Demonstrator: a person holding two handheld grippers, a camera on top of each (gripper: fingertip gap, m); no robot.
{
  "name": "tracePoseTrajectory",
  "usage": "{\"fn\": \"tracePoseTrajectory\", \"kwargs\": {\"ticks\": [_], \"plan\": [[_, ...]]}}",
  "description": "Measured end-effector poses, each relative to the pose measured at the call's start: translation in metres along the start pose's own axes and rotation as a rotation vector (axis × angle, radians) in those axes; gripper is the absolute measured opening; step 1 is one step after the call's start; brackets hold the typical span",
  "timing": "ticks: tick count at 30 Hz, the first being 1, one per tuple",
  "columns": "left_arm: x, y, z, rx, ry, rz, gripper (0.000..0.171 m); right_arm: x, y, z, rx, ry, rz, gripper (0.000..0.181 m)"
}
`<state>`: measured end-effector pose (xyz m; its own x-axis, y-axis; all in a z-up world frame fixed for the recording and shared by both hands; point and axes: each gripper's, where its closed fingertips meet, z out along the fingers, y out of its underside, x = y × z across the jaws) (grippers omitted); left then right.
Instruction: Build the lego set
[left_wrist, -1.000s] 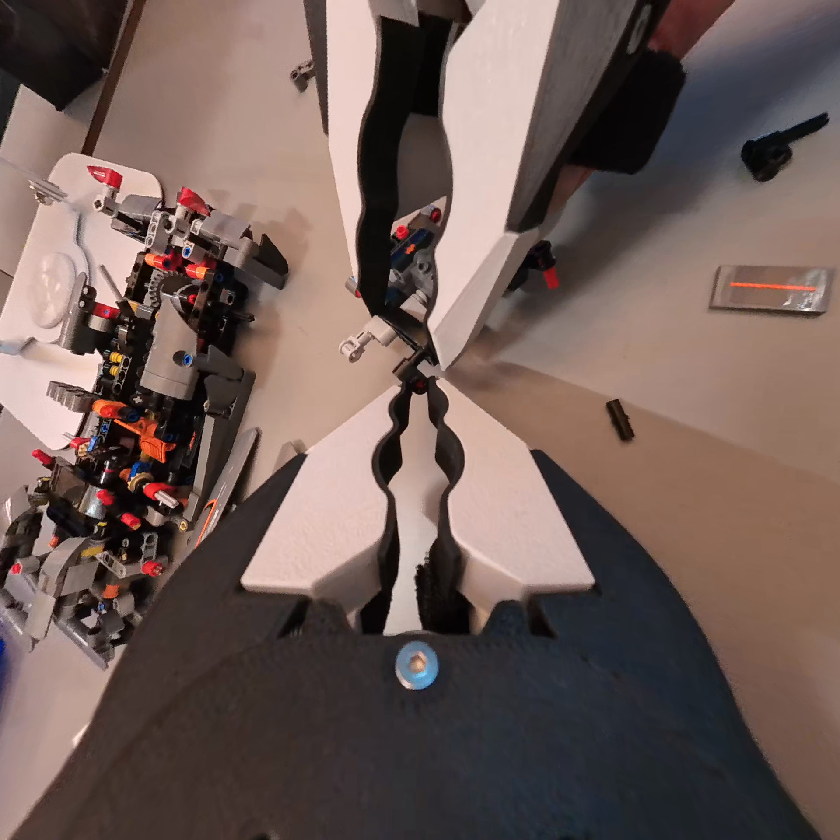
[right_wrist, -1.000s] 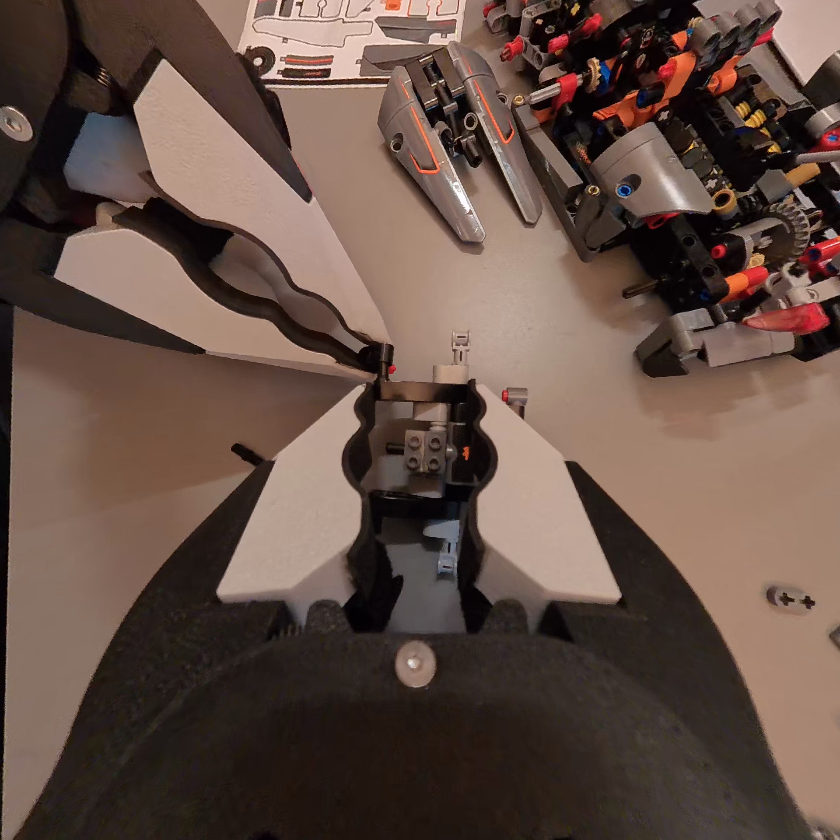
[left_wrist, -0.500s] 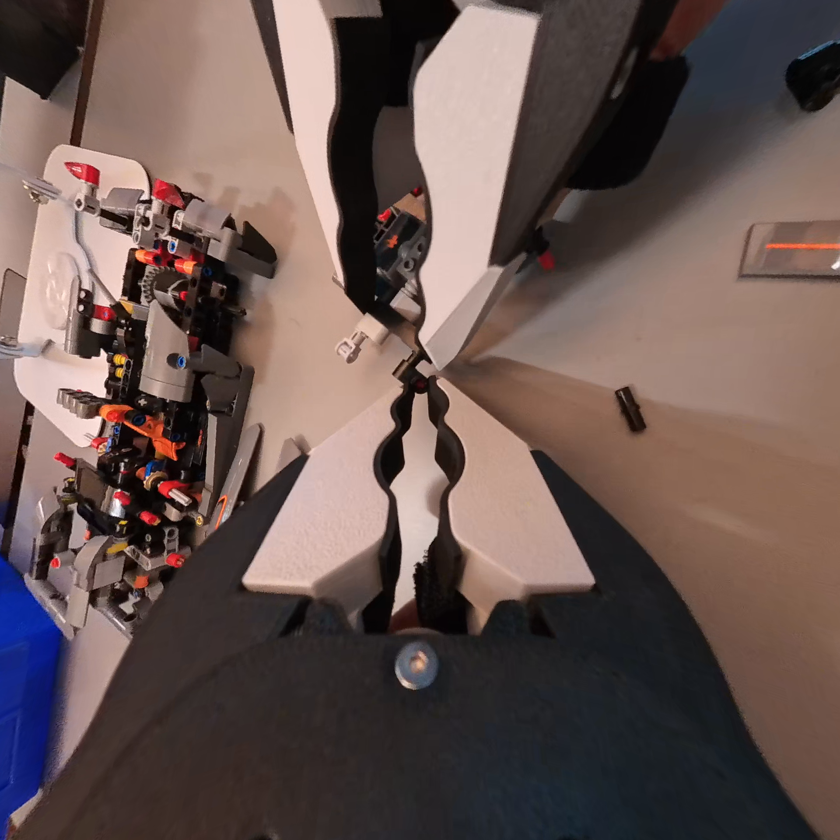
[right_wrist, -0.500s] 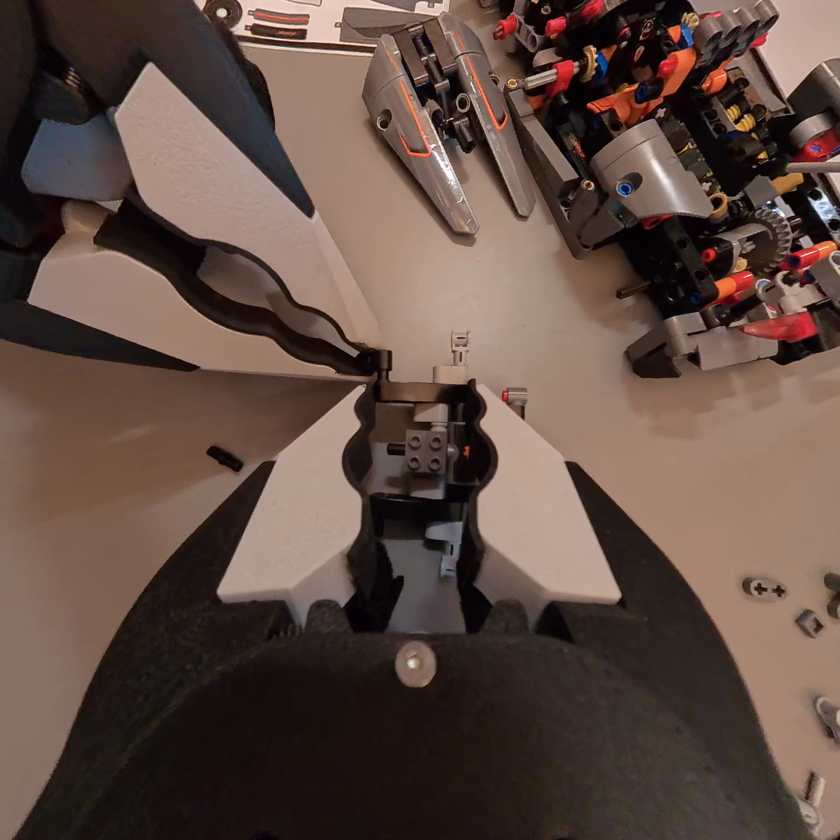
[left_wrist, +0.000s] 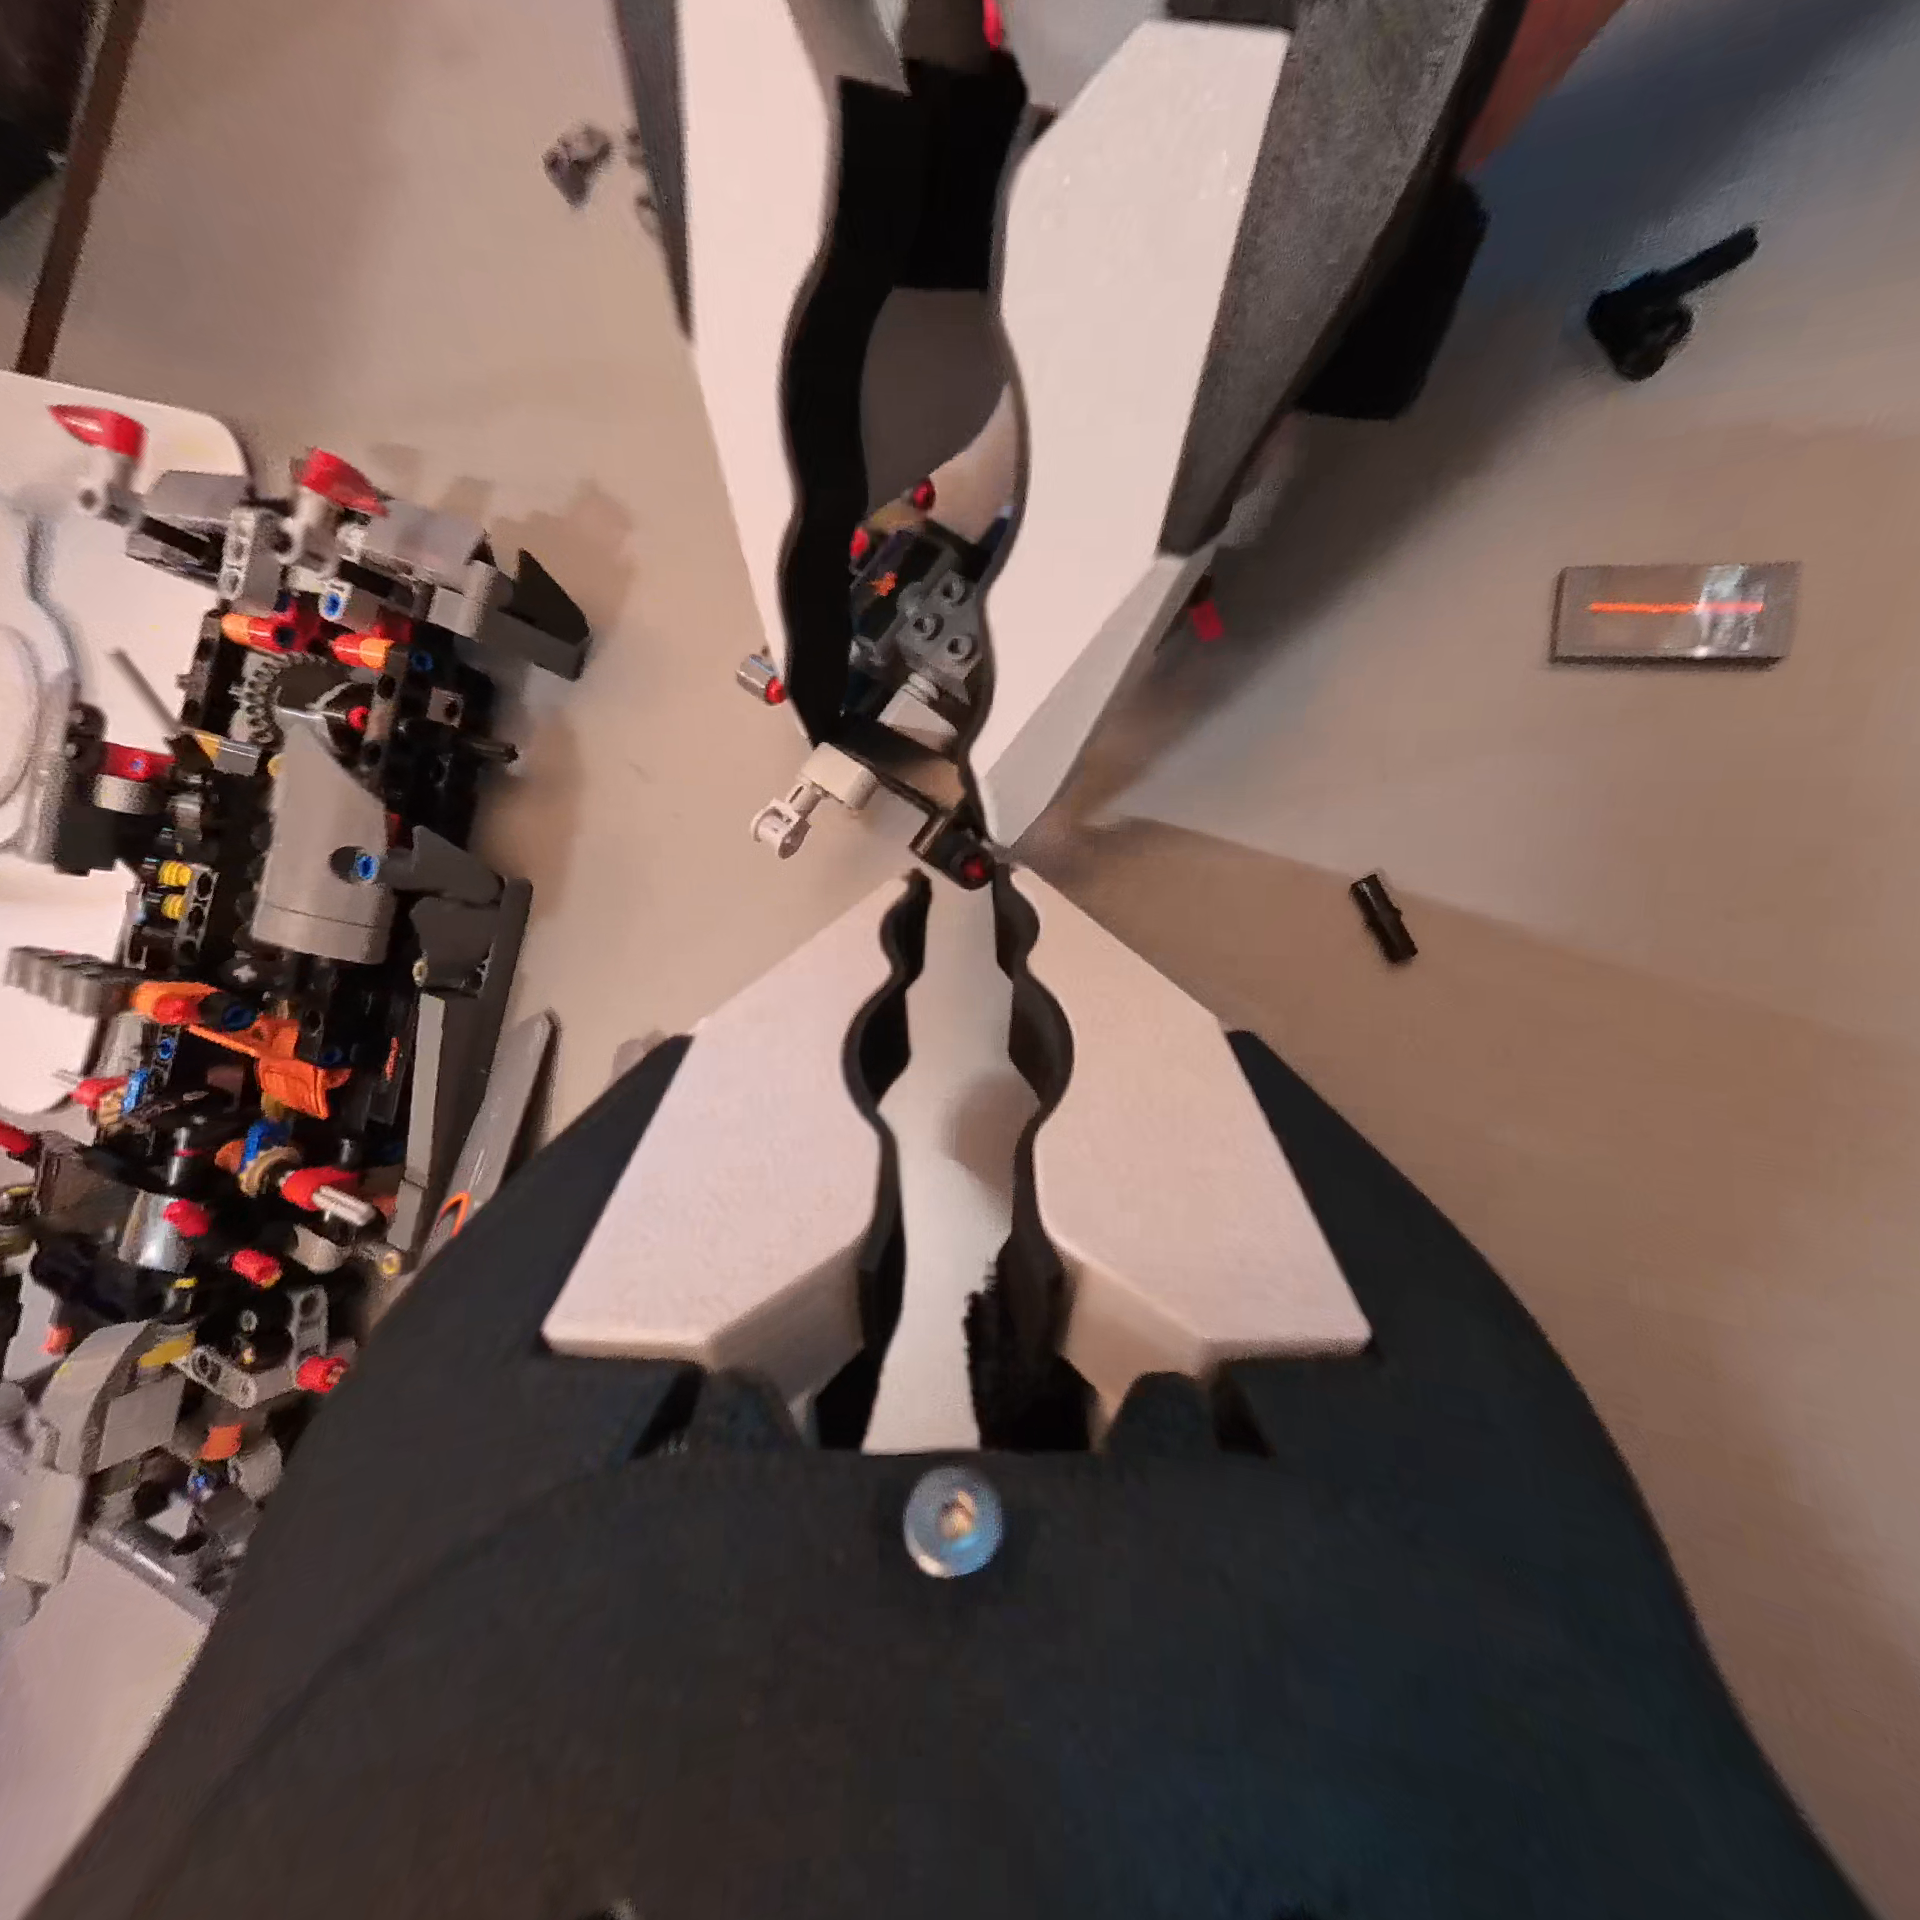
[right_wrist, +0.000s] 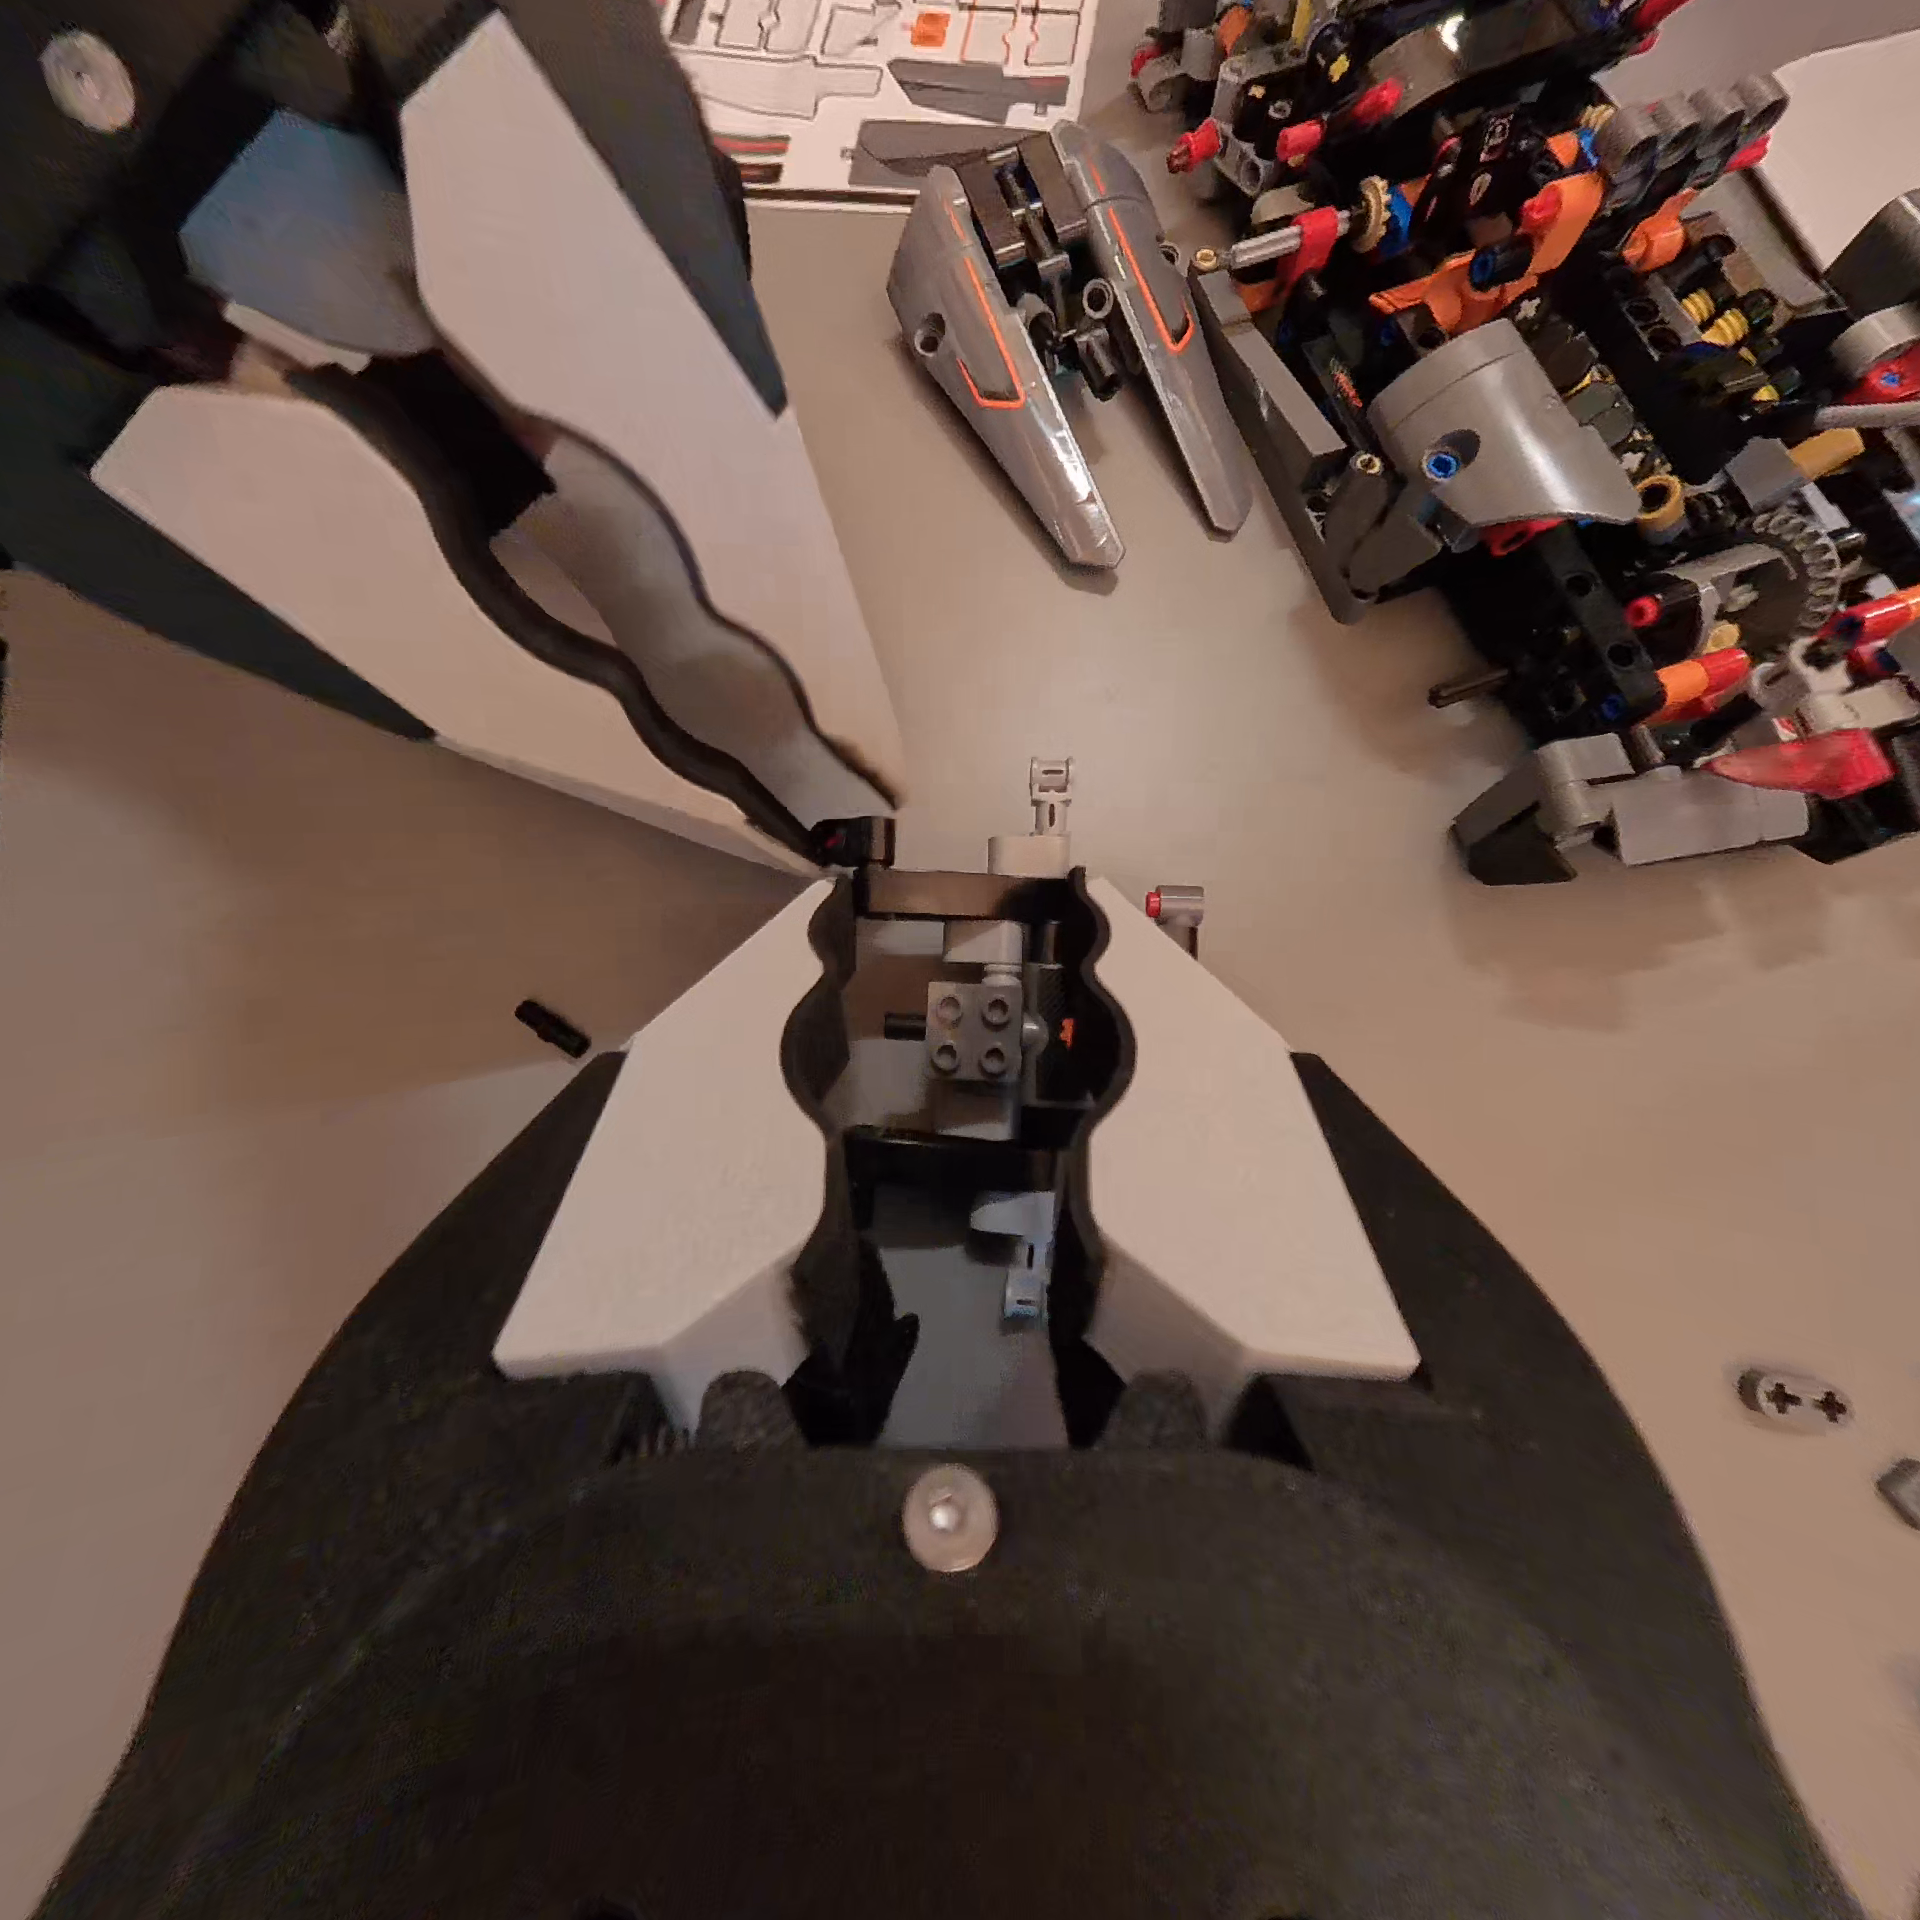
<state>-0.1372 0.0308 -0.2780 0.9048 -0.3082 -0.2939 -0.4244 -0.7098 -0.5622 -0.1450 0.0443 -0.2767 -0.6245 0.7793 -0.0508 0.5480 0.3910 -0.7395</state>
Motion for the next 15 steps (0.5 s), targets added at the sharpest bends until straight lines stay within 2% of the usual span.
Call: {"fn": "tracePoseTrajectory", "kwargs": {"ticks": [4, 7, 10, 15], "plan": [[0.000, 0.000, -0.003, 0.046, 0.028, -0.036, 0.024, -0.002, -0.001, -0.005, 0.037, -0.042, 0.014, 0.038], [0.013, -0.005, 0.001, 0.091, 0.092, -0.057, 0.019, -0.004, -0.004, -0.009, 0.069, -0.074, 0.030, 0.038], [0.010, -0.006, 0.005, 0.116, 0.081, -0.066, 0.004, -0.005, -0.001, -0.009, 0.064, -0.076, 0.018, 0.038], [0.012, -0.007, 0.005, 0.146, 0.132, -0.111, 0.004, -0.006, 0.001, -0.010, 0.066, -0.077, -0.006, 0.038]]}}
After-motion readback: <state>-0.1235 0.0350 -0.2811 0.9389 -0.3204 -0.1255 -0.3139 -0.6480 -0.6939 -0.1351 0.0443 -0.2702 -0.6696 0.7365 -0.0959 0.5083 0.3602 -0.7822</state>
